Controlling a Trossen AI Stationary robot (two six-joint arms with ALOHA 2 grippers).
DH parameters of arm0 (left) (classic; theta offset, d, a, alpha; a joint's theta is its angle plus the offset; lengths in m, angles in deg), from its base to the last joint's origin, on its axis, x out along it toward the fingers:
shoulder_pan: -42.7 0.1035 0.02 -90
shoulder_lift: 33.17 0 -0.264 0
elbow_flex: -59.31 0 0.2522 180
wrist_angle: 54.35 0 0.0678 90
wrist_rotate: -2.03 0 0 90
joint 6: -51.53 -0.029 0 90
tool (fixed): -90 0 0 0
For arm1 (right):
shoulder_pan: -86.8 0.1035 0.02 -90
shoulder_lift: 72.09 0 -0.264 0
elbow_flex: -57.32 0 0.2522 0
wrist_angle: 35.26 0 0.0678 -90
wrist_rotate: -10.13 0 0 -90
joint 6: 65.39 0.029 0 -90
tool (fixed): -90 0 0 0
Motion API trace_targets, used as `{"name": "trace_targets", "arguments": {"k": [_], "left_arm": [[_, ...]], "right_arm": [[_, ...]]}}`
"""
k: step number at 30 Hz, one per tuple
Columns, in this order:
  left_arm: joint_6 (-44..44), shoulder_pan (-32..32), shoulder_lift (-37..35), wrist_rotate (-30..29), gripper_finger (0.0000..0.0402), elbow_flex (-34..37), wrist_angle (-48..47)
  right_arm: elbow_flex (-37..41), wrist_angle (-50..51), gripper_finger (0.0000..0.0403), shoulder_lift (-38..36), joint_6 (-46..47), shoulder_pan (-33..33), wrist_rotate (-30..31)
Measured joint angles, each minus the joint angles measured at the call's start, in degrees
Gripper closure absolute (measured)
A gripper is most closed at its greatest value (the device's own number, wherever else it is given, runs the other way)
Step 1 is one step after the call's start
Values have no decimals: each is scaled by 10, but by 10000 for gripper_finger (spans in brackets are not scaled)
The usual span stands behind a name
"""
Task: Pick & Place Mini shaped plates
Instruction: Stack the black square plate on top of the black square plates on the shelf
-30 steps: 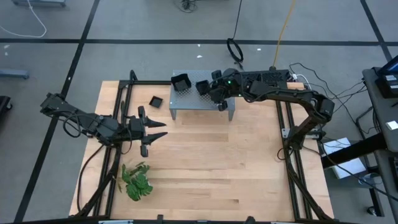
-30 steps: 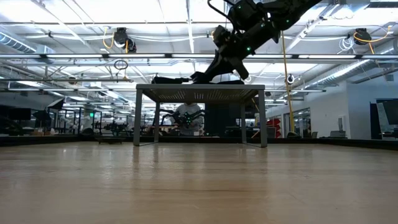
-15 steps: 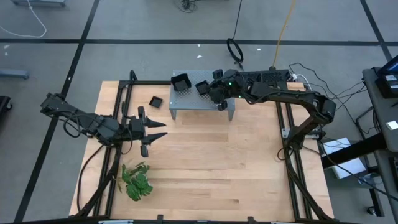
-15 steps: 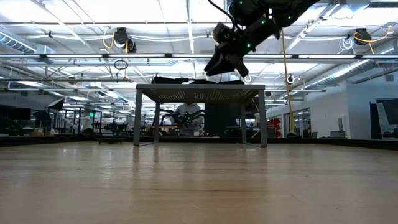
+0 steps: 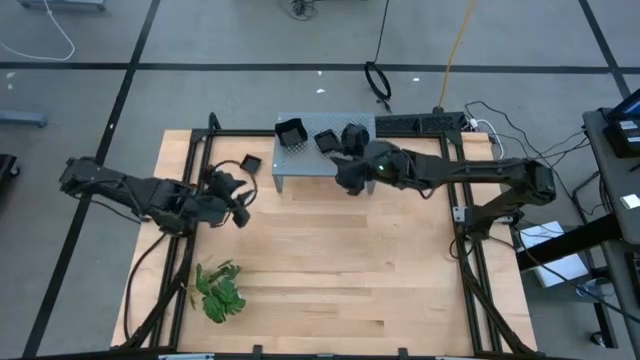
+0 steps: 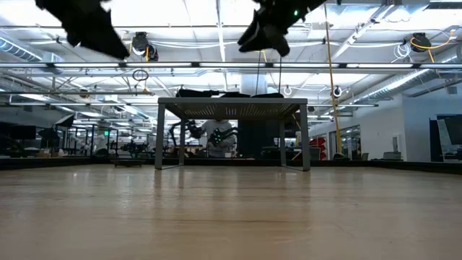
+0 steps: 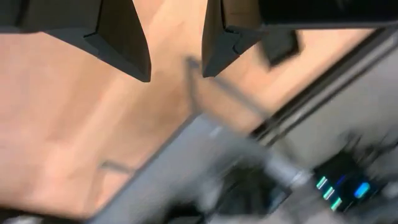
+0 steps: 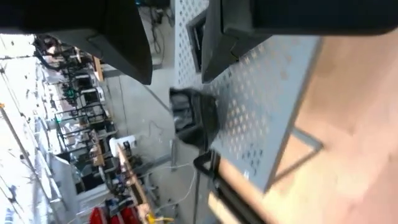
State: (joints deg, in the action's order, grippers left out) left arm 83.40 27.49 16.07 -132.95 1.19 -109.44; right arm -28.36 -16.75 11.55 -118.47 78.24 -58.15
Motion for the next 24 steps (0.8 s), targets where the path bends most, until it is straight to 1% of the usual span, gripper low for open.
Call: {"name": "trace_targets", "arguments": {"k": [3,6,10,14,17,19,21,24], "left_arm": [[73,42,10,-1,254,0,-50],[122,92,30,-4,254,2,-69],[136,169,69,-6,254,17,-62],[152,259,116,5,254,26,-58],[159,334,147,46,254,26,-50],[158,384,165,85,254,26,-40],[137,431,182,128,254,26,-26],[89,497,208,193,254,26,19]], "right_arm": [[0,-2,276,-15,41,27,11],[0,3,275,-30,90,52,11],[0,10,277,-54,130,76,11],[0,19,275,-79,150,90,11],[0,32,275,-96,165,93,11],[0,45,275,-108,178,94,11],[0,55,275,-113,189,94,11],[1,78,276,-120,196,94,10]]}}
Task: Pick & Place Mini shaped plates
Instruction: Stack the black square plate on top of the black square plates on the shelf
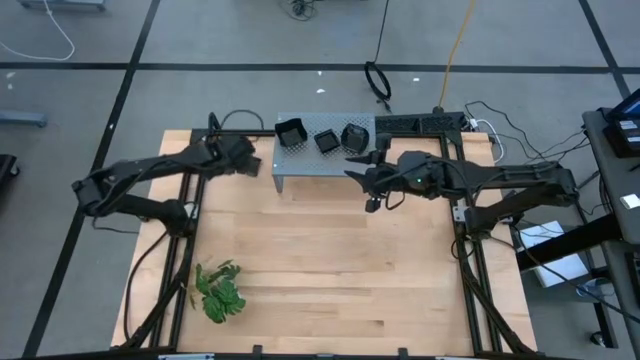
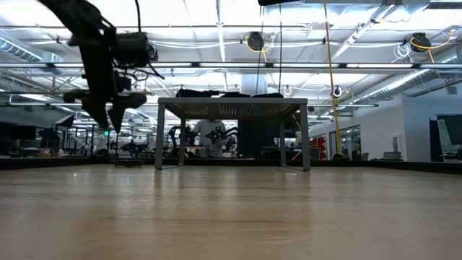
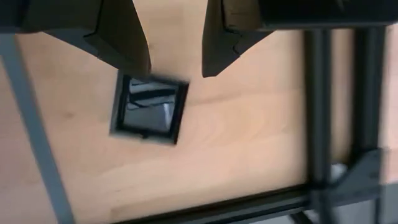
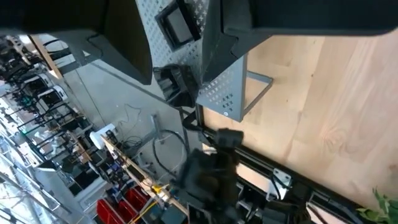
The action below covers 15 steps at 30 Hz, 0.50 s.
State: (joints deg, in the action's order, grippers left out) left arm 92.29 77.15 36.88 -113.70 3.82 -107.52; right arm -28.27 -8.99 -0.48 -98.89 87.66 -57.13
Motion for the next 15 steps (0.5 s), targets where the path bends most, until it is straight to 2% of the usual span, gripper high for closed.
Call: {"name": "trace_targets", "arguments": {"k": [6,15], "left_arm": [[-82,95,63,82,254,0,120],[-95,152,180,120,254,0,175]], "right_arm": [[4,15,277,0,-2,0,0],[38,16,277,0,-37,0,-1]]}}
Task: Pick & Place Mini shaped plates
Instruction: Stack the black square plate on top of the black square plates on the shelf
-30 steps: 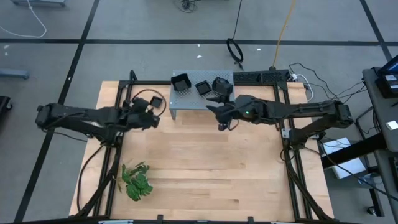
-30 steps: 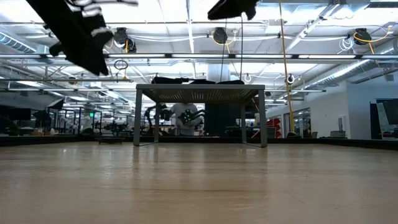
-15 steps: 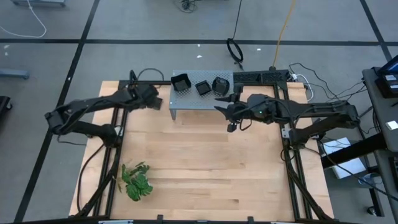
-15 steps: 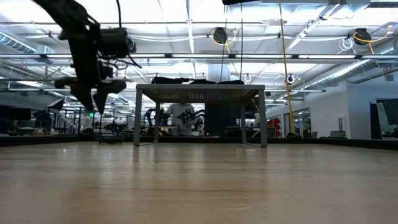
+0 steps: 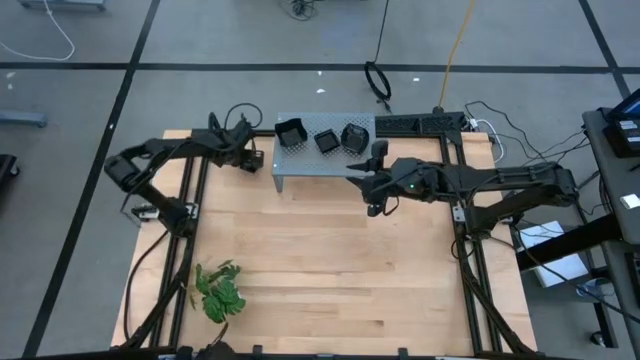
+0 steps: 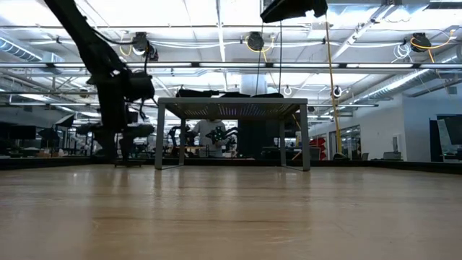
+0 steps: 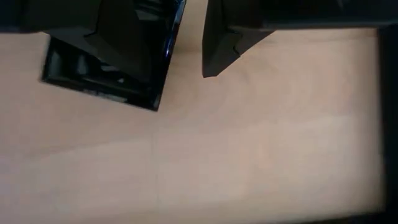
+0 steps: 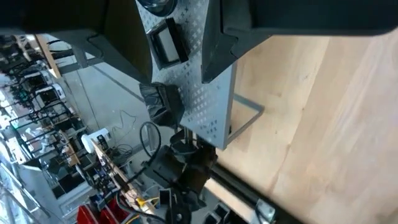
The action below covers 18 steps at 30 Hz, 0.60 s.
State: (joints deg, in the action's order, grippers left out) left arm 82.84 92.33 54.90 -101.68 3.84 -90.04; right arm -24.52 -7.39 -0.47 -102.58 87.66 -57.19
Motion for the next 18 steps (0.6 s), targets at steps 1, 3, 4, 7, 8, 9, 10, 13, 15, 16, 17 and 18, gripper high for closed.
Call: {"name": "trace_targets", "arguments": {"k": [1,3,4,7,8,9,10,13,15,16,17,18], "left_arm": [[0,2,10,1,254,0,4],[4,-4,20,-14,254,-6,3],[5,-7,21,-15,254,-7,7],[0,-10,24,-15,254,-7,6],[-1,-10,23,-15,254,-7,6],[-2,-10,23,-15,254,-7,6],[-3,-10,24,-14,254,-7,6],[-12,-10,24,1,254,-7,1],[-17,-10,23,16,257,-8,-4],[-21,-10,23,21,261,-8,-9],[-22,-11,23,27,267,-8,-14],[-23,-13,23,29,275,-8,-19]], "right_arm": [[4,0,277,0,-8,0,0],[10,0,277,0,-20,0,0],[12,0,277,0,-24,0,0],[16,-1,277,0,-25,0,0],[16,-1,277,0,-25,0,0],[16,-1,277,0,-25,0,0],[16,-1,277,0,-25,0,0],[16,-1,277,0,-25,0,0],[16,-1,277,0,-25,0,0],[16,-1,277,0,-25,0,0],[16,-1,277,0,-25,0,0],[16,-1,277,0,-25,0,0]]}}
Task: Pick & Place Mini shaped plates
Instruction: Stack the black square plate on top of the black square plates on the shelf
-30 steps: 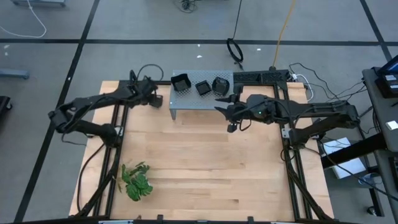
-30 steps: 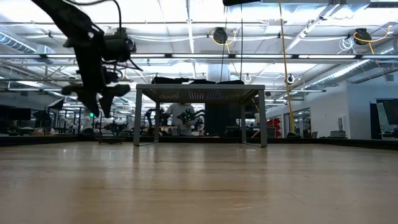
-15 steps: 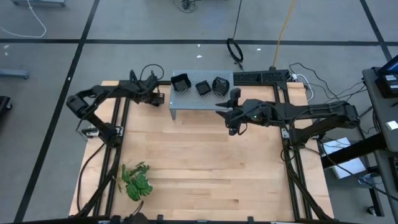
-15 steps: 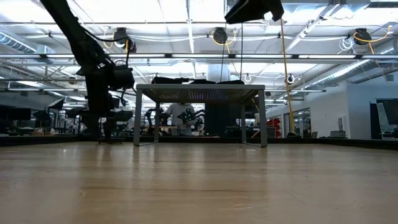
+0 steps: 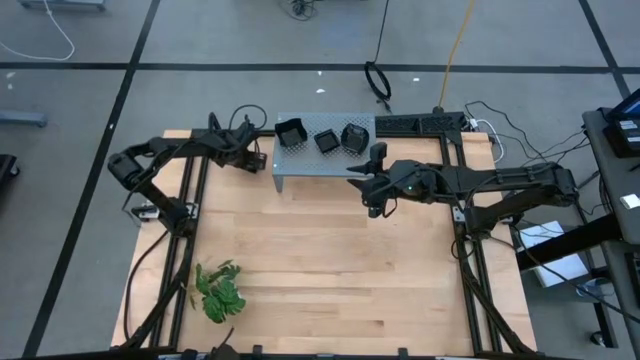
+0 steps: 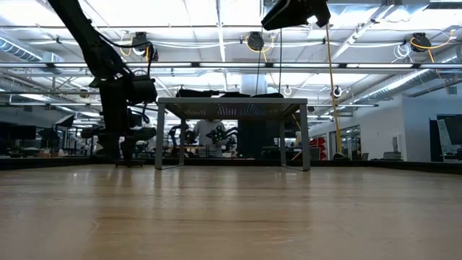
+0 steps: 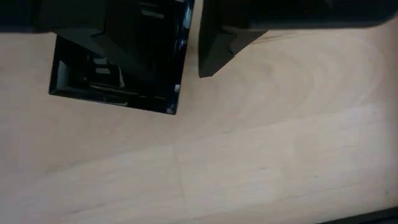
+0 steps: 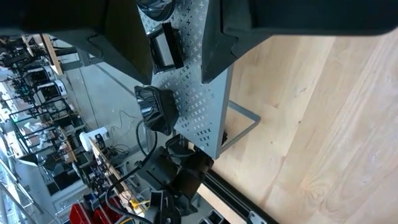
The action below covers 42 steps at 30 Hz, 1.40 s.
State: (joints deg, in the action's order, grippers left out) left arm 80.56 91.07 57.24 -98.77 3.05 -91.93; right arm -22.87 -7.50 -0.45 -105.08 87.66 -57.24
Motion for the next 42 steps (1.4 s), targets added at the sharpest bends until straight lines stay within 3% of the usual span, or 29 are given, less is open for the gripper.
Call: {"name": "trace_targets", "arguments": {"k": [13,19,25,30,36,42], "left_arm": [[30,-14,-9,3,395,0,-14],[52,-14,-59,-45,377,2,-20],[60,-15,-148,-84,398,2,-18],[60,-26,-223,-97,389,1,-28],[68,-40,-247,-97,393,2,-109],[45,-62,-231,-43,347,42,-125]], "right_arm": [[0,0,277,0,0,0,0],[0,0,277,0,2,0,0],[0,0,277,0,14,0,-2],[0,0,277,0,14,0,-2],[0,1,277,0,15,0,-2],[0,0,277,0,14,0,-2]]}}
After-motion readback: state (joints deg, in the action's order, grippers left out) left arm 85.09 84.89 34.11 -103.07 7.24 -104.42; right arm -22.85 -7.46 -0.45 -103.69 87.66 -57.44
